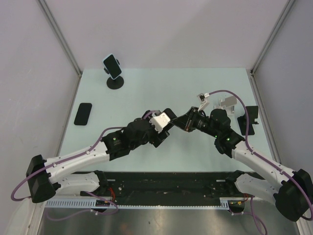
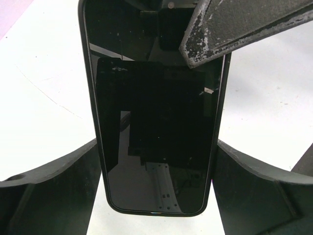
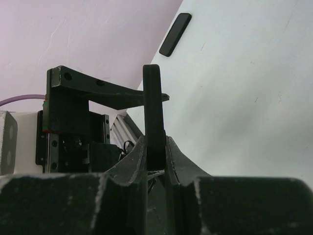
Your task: Remove the phone from the phone stand
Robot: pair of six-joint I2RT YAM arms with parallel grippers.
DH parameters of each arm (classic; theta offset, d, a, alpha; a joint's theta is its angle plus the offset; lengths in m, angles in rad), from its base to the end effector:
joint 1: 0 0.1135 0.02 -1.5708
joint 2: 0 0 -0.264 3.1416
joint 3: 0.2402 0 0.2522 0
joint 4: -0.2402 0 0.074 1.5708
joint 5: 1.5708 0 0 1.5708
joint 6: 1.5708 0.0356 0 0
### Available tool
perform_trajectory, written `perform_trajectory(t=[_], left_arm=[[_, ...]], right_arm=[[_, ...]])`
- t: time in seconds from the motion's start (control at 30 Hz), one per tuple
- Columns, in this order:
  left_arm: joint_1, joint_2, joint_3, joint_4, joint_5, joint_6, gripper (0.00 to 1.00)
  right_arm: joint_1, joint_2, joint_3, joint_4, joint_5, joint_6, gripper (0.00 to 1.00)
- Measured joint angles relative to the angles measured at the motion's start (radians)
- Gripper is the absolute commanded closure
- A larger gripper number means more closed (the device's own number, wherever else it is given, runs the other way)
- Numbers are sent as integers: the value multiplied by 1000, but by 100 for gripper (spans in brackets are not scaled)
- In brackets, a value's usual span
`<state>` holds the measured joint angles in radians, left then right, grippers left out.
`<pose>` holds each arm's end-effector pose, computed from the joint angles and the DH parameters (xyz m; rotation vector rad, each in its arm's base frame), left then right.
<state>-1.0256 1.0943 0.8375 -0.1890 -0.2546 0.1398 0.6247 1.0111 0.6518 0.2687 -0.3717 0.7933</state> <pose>0.1368 -0.2082 0.2971 0.9698 1.7660 -0.3104 0.1847 0.1491 0.2976 -0.1585 1.8437 1.3447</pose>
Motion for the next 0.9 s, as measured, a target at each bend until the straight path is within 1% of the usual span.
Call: perform_trajectory(t=[0.1, 0.13, 0.17, 0.2, 0.23, 0.27, 0.3, 0.33, 0.37, 0.4, 0.43, 0.47, 0.5, 0.53, 0.63, 0.8, 0.9], left_arm=[[0, 0, -3, 2, 8, 0, 33], [0, 0, -4, 2, 11, 1, 41], [0, 0, -5, 3, 14, -1, 45], [0, 0, -5, 3, 18, -1, 53], [0, 0, -5, 4, 19, -2, 57], [0, 0, -5, 4, 21, -2, 61], [0, 0, -5, 4, 21, -2, 69], [0, 0, -5, 4, 21, -2, 73], [0, 0, -5, 3, 21, -2, 78], [0, -1, -5, 3, 22, -3, 85], [0, -1, -5, 0, 21, -4, 88], [0, -1, -5, -8, 21, -8, 90], [0, -1, -6, -15, 20, -9, 94], [0, -1, -7, -23, 16, -10, 95], [0, 4, -7, -40, -19, -11, 98], [30, 41, -6, -71, -90, -18, 98], [114, 79, 4, -114, -92, -39, 97]], right_arm=[[0, 0, 0, 0, 0, 1, 100], [0, 0, 0, -1, 0, 2, 100], [0, 0, 0, -2, -1, 2, 100], [0, 0, 0, -1, -1, 2, 100], [0, 0, 0, -1, 0, 2, 100], [0, 0, 0, -2, -1, 2, 99], [0, 0, 0, -2, 0, 2, 95], [0, 0, 0, -4, 1, 2, 78], [0, 0, 0, -6, 2, 2, 65], [0, 0, 0, -9, 5, 4, 54], [-1, 0, 0, -10, 8, 6, 37], [-2, 0, 0, -10, 11, 7, 30], [-5, -2, 0, -10, 16, -3, 24], [-9, -5, 0, -14, 19, -3, 16], [-32, -23, 0, -39, 29, -15, 6], [-113, -92, 0, -127, 54, -56, 2], [-174, -143, 0, -199, 73, -90, 0]])
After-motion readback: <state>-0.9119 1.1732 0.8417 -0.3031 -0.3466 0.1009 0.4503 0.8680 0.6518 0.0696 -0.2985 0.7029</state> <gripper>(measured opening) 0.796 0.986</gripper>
